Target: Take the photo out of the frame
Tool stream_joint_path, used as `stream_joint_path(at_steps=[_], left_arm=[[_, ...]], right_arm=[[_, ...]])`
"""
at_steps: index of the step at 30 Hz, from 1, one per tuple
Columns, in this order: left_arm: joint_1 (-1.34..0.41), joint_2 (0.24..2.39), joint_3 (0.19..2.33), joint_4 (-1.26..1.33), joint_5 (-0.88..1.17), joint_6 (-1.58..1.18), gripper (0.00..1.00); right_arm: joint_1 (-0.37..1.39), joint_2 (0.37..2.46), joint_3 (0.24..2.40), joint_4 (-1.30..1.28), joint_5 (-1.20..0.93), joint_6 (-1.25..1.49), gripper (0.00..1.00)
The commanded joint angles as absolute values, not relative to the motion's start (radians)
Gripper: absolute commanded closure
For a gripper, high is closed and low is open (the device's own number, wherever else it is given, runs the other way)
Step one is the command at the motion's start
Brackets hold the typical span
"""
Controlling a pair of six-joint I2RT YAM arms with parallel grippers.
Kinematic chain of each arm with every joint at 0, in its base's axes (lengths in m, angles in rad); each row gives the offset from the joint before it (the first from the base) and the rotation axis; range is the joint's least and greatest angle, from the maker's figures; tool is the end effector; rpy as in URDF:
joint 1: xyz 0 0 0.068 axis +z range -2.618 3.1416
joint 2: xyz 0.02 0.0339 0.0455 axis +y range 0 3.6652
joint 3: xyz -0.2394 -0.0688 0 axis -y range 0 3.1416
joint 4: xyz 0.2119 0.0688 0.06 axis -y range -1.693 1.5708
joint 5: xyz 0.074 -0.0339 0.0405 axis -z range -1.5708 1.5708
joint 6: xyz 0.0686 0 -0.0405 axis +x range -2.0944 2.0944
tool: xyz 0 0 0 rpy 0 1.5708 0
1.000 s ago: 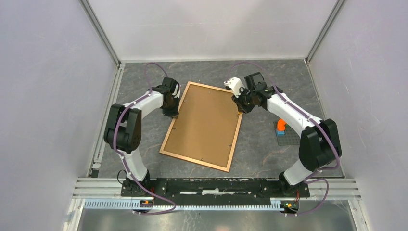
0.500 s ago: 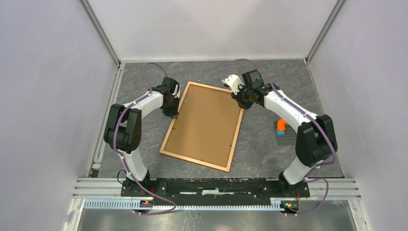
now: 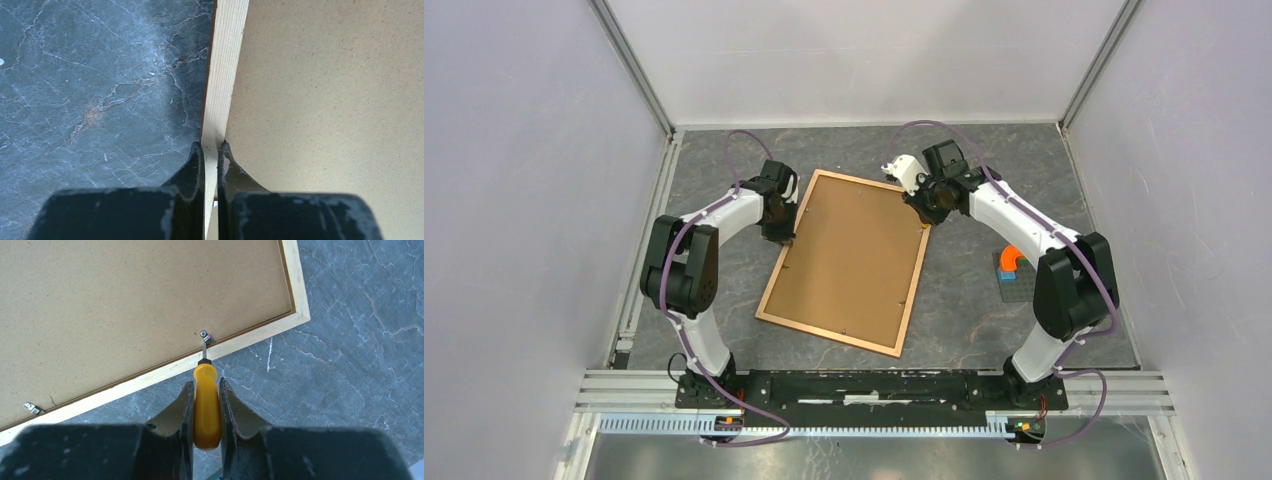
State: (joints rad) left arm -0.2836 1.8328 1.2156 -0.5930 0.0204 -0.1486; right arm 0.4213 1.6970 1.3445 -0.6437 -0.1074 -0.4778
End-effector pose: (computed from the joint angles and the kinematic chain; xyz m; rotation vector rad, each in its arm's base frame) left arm 0.3259 -0.0964 0.1376 0.1934 2.7838 -0.1369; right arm 0.3137 0.1486 0.2148 -1.1500 2.2898 0.1163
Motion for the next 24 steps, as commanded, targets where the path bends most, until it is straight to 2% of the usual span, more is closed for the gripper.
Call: stream_joint_path(at_steps=[1,9,24], left_arm=[[-0.284,1.872,1.208,-0.621,0.031,-0.189,0.98],[-0.284,1.871,1.204,-0.619,0.033,-0.186,0.98],[-0.281,1.869,1.201,-0.62,0.04,-0.181,0.98]], right_arm=[[0.431,1.699,1.325,-0.596,-0.053,-0.481,1.0],[0.453,1.656,1.252,-0.458,-0.046,-0.469,1.0],[0.452,1.644,1.234,-0.511,-0.255,-0.447,1.0]])
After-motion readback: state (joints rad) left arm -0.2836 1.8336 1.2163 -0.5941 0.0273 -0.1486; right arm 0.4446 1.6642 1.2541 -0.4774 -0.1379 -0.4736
